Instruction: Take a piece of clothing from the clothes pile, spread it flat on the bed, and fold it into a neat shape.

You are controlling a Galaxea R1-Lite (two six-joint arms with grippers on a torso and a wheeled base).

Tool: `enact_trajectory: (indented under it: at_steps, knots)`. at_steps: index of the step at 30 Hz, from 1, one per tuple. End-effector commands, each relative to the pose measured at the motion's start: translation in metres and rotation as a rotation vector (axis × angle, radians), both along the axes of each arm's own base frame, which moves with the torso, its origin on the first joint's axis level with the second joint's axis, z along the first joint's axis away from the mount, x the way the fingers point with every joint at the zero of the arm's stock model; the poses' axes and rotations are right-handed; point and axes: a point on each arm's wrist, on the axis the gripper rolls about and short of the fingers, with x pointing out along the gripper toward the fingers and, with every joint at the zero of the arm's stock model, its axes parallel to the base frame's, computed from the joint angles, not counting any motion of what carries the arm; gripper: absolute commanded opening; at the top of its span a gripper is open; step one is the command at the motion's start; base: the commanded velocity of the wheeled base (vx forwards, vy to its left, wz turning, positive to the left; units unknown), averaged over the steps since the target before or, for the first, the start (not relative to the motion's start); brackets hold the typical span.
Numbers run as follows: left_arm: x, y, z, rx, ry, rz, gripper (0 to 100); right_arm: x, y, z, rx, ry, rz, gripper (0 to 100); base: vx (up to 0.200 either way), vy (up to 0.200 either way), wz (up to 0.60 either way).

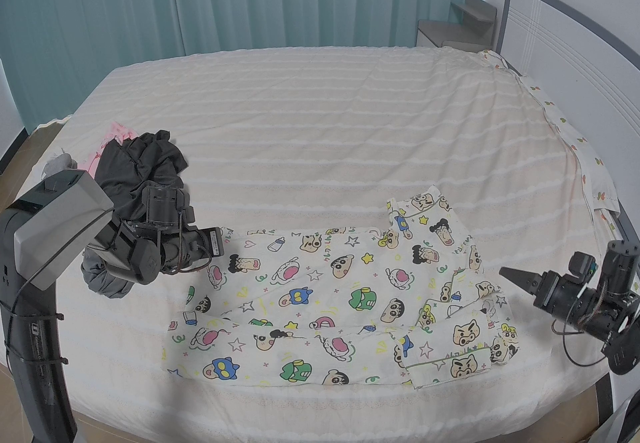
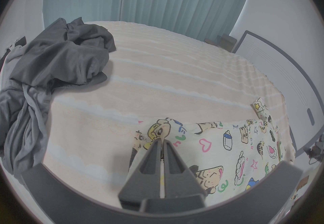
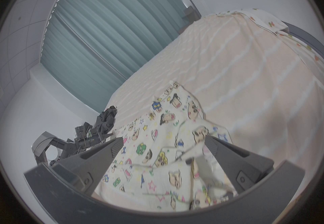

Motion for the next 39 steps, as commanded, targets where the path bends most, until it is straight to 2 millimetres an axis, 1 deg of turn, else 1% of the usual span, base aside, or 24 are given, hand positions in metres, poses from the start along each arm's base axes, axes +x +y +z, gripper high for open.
enact_trajectory:
  at_steps: [1, 2, 3, 7, 8, 9, 10, 11, 12, 13, 14, 15, 16, 17, 19, 20, 21, 23, 27, 30, 33, 35, 37, 39]
  knots:
    - [-0.010, 0.004, 0.025, -0.002, -0.045, 0.009, 0, 0.059, 0.001, -0.010, -0.023, -0.016, -0.004, 100, 0.000, 0.000, 0.00]
    - [-0.011, 0.003, 0.025, -0.002, -0.045, 0.008, 0, 0.062, 0.001, -0.011, -0.026, -0.012, -0.004, 100, 0.000, 0.000, 0.00]
    - [-0.013, 0.004, 0.029, -0.002, -0.050, 0.011, 0, 0.082, -0.001, -0.012, -0.040, -0.001, -0.012, 100, 0.000, 0.000, 0.00]
    - [-0.017, 0.005, 0.035, 0.000, -0.058, 0.013, 0, 0.130, -0.004, -0.009, -0.071, 0.076, -0.012, 100, 0.000, 0.000, 0.00]
    - [-0.017, 0.005, 0.035, 0.000, -0.058, 0.013, 0, 0.130, -0.004, -0.009, -0.071, 0.076, -0.012, 100, 0.000, 0.000, 0.00]
    - [-0.020, 0.006, 0.037, 0.006, -0.061, 0.021, 0, 0.153, -0.003, -0.010, -0.093, 0.083, -0.006, 100, 0.000, 0.000, 0.00]
    - [-0.021, 0.006, 0.038, 0.009, -0.063, 0.028, 0, 0.161, -0.002, -0.009, -0.101, 0.080, -0.009, 100, 0.000, 0.000, 0.00]
    - [-0.021, 0.006, 0.038, 0.009, -0.063, 0.028, 0, 0.161, -0.002, -0.009, -0.101, 0.080, -0.009, 100, 0.000, 0.000, 0.00]
    - [-0.023, 0.008, 0.041, 0.015, -0.065, 0.040, 0, 0.177, 0.002, -0.014, -0.119, 0.083, -0.016, 100, 0.000, 0.000, 0.00]
    - [-0.024, 0.008, 0.041, 0.016, -0.063, 0.042, 0, 0.181, 0.003, -0.016, -0.122, 0.085, -0.013, 100, 0.000, 0.000, 0.00]
    - [-0.025, 0.009, 0.042, 0.017, -0.065, 0.046, 0, 0.191, 0.005, -0.015, -0.128, 0.074, -0.004, 100, 0.000, 0.000, 0.00]
    - [-0.026, 0.011, 0.043, 0.017, -0.065, 0.049, 0, 0.196, 0.006, -0.015, -0.132, 0.071, -0.001, 100, 0.000, 0.000, 0.00]
    - [-0.026, 0.011, 0.043, 0.017, -0.065, 0.049, 0, 0.196, 0.006, -0.015, -0.132, 0.071, -0.001, 100, 0.000, 0.000, 0.00]
    - [-0.029, 0.012, 0.042, 0.019, -0.058, 0.051, 0, 0.207, 0.007, -0.020, -0.144, 0.088, 0.005, 100, 0.000, 0.000, 0.00]
    - [-0.031, 0.012, 0.040, 0.019, -0.048, 0.052, 0, 0.216, 0.008, -0.025, -0.155, 0.094, 0.004, 100, 0.000, 0.000, 0.00]
    - [-0.031, 0.012, 0.040, 0.019, -0.050, 0.052, 0, 0.217, 0.008, -0.026, -0.155, 0.094, 0.004, 100, 0.000, 0.000, 0.00]
    - [-0.032, 0.013, 0.039, 0.019, -0.043, 0.053, 0, 0.220, 0.008, -0.034, -0.159, 0.106, 0.004, 100, 0.000, 0.000, 0.00]
    - [-0.034, 0.013, 0.037, 0.019, -0.034, 0.053, 0, 0.223, 0.014, -0.040, -0.164, 0.110, 0.015, 100, 0.000, 0.000, 0.00]
    - [-0.035, 0.014, 0.033, 0.020, -0.020, 0.057, 0, 0.229, 0.015, -0.041, -0.172, 0.099, 0.006, 100, 0.000, 0.000, 0.00]
    - [-0.034, 0.019, 0.029, 0.017, -0.006, 0.061, 0, 0.228, 0.015, -0.042, -0.178, 0.102, -0.007, 100, 0.000, 0.000, 0.00]
    - [-0.026, 0.021, 0.026, 0.014, -0.010, 0.070, 0, 0.224, 0.015, -0.042, -0.178, 0.114, -0.016, 100, 0.000, 0.000, 0.00]
    - [-0.024, 0.021, 0.023, 0.016, -0.006, 0.073, 0, 0.220, 0.012, -0.041, -0.175, 0.122, -0.023, 100, 0.000, 0.000, 0.00]
    - [-0.022, 0.022, 0.019, 0.017, 0.001, 0.076, 0, 0.212, 0.007, -0.036, -0.168, 0.124, -0.035, 100, 0.000, 0.000, 0.00]
    - [-0.020, 0.023, 0.017, 0.016, 0.002, 0.075, 0, 0.207, 0.004, -0.037, -0.170, 0.135, -0.037, 100, 0.000, 0.000, 0.00]
